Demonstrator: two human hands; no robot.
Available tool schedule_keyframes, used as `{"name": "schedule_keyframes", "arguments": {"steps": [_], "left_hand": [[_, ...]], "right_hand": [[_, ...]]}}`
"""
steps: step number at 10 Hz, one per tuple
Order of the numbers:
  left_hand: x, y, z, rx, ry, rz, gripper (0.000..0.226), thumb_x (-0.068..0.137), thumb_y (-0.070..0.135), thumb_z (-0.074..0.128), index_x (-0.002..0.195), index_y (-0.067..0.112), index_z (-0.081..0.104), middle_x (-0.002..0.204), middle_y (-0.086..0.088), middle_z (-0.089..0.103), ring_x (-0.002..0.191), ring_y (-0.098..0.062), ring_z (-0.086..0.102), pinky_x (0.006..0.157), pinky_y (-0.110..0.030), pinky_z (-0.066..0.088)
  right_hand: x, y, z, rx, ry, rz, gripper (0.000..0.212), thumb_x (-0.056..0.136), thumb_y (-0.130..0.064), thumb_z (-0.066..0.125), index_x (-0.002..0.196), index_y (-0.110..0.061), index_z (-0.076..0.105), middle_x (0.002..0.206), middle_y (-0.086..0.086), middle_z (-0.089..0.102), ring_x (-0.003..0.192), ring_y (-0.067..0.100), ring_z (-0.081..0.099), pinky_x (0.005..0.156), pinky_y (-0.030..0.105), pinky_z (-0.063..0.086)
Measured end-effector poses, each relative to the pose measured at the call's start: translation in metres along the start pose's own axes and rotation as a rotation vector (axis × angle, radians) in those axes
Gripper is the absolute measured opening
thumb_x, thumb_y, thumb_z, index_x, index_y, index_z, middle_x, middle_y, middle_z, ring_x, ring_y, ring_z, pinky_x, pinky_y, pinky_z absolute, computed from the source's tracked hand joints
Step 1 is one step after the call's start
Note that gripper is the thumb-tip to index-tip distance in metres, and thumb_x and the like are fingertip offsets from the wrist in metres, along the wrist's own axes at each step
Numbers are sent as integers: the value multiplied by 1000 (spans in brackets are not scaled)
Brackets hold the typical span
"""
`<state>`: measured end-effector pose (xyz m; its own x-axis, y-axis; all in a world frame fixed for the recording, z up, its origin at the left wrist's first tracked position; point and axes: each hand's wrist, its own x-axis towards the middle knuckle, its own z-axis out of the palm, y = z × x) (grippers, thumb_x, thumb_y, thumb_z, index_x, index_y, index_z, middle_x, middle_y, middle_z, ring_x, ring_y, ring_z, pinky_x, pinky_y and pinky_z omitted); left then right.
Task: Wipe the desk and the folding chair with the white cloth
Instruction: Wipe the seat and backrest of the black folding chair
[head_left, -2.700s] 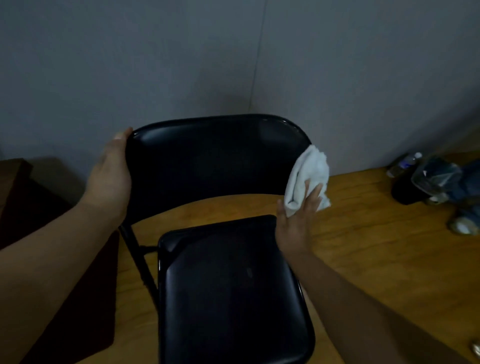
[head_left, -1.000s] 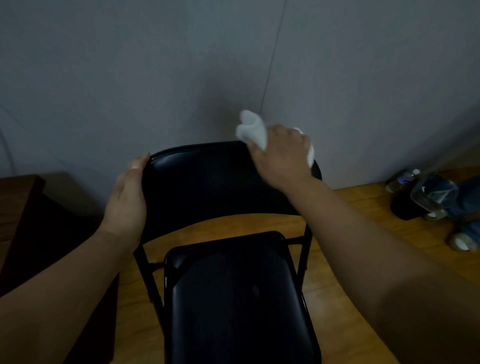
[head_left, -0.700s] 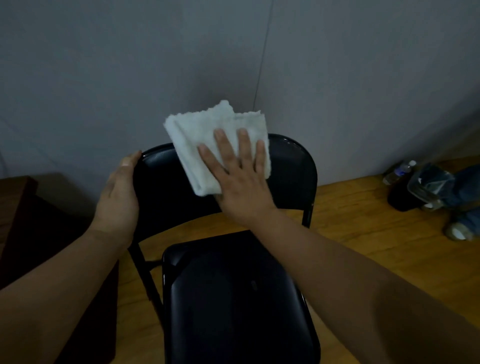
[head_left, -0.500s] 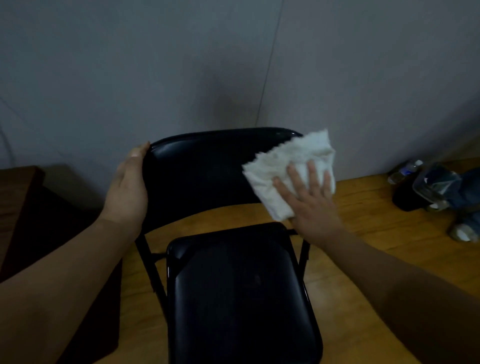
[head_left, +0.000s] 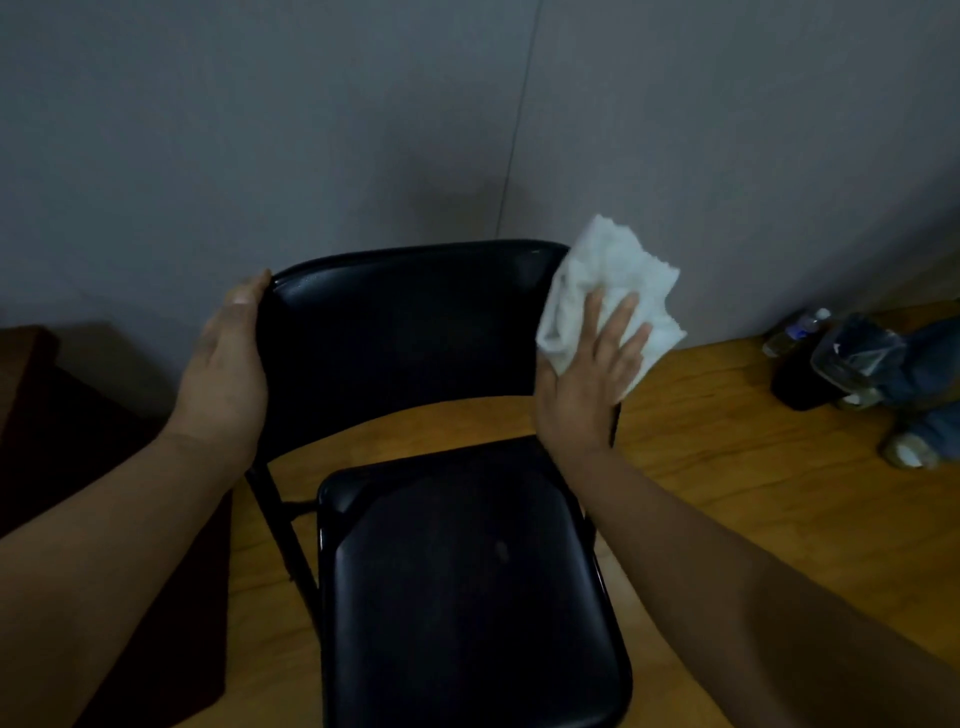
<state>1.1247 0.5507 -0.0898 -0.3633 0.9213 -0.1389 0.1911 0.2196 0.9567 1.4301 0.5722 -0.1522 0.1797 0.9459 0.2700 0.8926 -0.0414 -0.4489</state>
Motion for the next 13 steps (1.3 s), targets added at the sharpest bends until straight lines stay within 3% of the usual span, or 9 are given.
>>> {"name": "schedule_keyframes", "arguments": {"steps": [1, 3, 4, 5, 6, 7, 10, 11, 13], "left_hand": [[-15, 19, 3, -115, -8, -46, 45, 85, 73, 38, 122, 59, 60, 148, 12, 53, 138, -13, 48, 119, -45, 35], [-13, 17, -2, -438, -47, -169, 60, 96, 63, 47, 133, 21, 65, 134, -1, 68, 122, -19, 66, 112, -45, 45], [-13, 8, -29, -538, -75, -185, 66, 96, 67, 41, 140, 21, 60, 139, -3, 66, 127, -21, 63, 108, -43, 45], [-20, -15, -67, -316, 49, -174, 67, 101, 66, 25, 154, 28, 42, 160, 7, 42, 144, -9, 39, 123, -40, 22], [-34, -40, -89, -229, 35, -233, 69, 100, 68, 22, 156, 30, 36, 162, 12, 36, 147, -6, 31, 124, -41, 13], [-48, -47, -94, -249, 27, -273, 69, 101, 66, 22, 157, 29, 34, 163, 12, 35, 149, -8, 29, 122, -39, 14], [-63, -58, -121, -251, -47, -236, 66, 103, 63, 26, 155, 26, 38, 157, 14, 44, 138, 6, 39, 117, -29, 22], [-76, -72, -124, -243, -42, -249, 55, 103, 62, 25, 143, 34, 52, 122, 31, 63, 91, 27, 57, 89, -12, 33], [-100, -103, -122, -250, -35, -326, 61, 106, 56, 21, 157, 26, 34, 162, 9, 37, 132, 3, 34, 102, -22, 25]], "right_hand": [[19, -55, 13, 8, 82, 108, 84, 90, -52, 31, 164, -22, 5, 171, 20, -5, 152, 53, -12, 119, 73, 7], [-56, -156, 68, 12, -83, -568, 107, 80, -48, 65, 164, -31, 2, 172, 10, -13, 152, 50, -19, 119, 72, -9], [-78, -155, 75, -71, -206, -838, 98, 82, -39, 59, 164, -33, 6, 173, 3, -10, 154, 47, -15, 119, 72, 2], [-45, -105, 54, -248, -94, -764, 91, 85, -27, 57, 163, -30, 10, 172, 11, 5, 153, 54, -4, 119, 73, 1], [-17, -51, 30, -210, 73, -139, 89, 96, -38, 56, 163, -24, -1, 171, 19, 0, 152, 56, -1, 120, 72, 4], [-22, -62, 30, 222, 185, 328, 76, 102, -43, 46, 163, -22, 5, 172, 16, -1, 154, 51, -2, 120, 70, 12], [-132, -180, 110, -20, -221, -684, 92, 89, -44, 63, 163, -31, 11, 172, 9, -7, 152, 50, -19, 120, 70, -8], [-170, -154, 123, -52, -404, -756, 94, 90, -37, 66, 163, -33, 7, 172, 3, -13, 153, 47, -20, 121, 67, -8], [-240, -108, 161, -187, -760, -799, 95, 97, -36, 58, 160, -39, -12, 168, -5, -28, 148, 39, -35, 119, 59, -20]]}}
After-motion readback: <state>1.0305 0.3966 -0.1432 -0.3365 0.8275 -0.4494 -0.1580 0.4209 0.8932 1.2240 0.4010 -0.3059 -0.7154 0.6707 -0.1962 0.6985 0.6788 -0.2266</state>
